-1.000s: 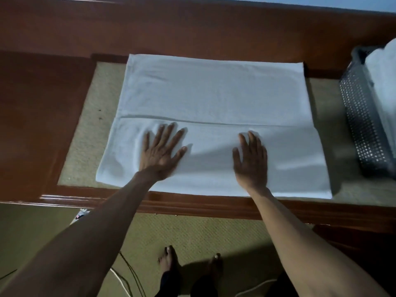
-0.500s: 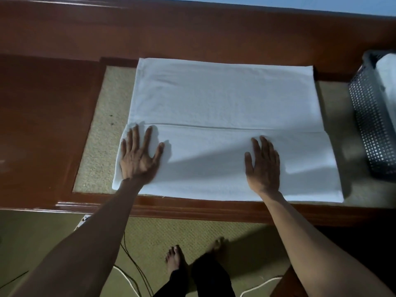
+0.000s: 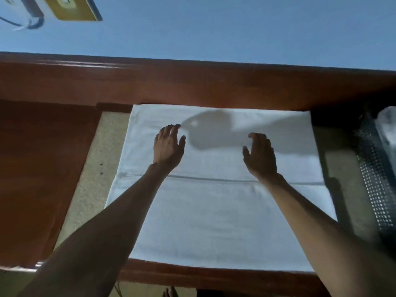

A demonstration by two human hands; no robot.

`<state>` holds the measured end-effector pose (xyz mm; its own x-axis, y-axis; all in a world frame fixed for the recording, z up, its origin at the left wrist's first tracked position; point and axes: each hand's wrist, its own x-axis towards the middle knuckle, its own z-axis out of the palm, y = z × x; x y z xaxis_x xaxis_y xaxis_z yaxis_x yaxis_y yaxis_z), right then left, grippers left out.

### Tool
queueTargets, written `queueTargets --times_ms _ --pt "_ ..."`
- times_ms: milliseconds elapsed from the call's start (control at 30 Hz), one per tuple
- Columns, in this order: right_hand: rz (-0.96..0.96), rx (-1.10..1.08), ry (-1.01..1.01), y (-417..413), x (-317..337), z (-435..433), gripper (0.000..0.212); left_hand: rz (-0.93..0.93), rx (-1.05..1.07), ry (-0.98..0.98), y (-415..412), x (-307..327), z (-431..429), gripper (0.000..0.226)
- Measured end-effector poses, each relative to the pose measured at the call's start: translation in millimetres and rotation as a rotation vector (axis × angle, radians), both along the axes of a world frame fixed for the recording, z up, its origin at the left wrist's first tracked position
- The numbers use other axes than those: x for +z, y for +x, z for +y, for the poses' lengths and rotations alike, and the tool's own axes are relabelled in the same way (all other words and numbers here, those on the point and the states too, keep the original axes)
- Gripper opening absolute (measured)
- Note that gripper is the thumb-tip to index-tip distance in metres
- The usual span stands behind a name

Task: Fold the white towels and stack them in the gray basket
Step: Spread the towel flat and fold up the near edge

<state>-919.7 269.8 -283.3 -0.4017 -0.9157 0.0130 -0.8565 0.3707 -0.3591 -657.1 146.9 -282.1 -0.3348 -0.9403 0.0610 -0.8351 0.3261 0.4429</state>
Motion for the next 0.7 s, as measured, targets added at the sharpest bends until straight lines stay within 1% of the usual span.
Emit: queueTargets --times_ms 133,200,300,367,433,500,567,633,700 --pt "0.058 0.166 0.256 -42 10 -66 0.053 -0.229 -0.100 0.137 -48 -3 -56 0.058" --pt "0.109 0.238 0.345 -56 11 -88 0.059 -0.323 -0.133 0.196 -59 -6 -75 0.060" --pt "0.134 0.317 0.416 -69 8 -102 0.068 -0.320 -0.150 0.215 -62 -5 -91 0.057" --pt "0.141 0.324 0.396 -76 6 -102 0.073 -0.361 -0.169 0.190 -59 -1 -94 0.057" --pt "0.207 0.320 0.344 -82 7 -100 0.070 -0.418 -0.225 0.148 -54 2 -93 0.058" --pt "0.255 0.345 0.334 -87 9 -99 0.063 -0.397 -0.276 0.098 -45 5 -93 0.053" --pt "0.257 0.372 0.347 -93 12 -98 0.056 -0.412 -0.327 0.047 -37 7 -95 0.048" --pt "0.287 0.398 0.373 -101 19 -99 0.046 -0.482 -0.358 0.011 -31 13 -101 0.045" --pt "0.321 0.371 0.416 -112 29 -98 0.039 -0.545 -0.344 -0.009 -28 23 -104 0.041"
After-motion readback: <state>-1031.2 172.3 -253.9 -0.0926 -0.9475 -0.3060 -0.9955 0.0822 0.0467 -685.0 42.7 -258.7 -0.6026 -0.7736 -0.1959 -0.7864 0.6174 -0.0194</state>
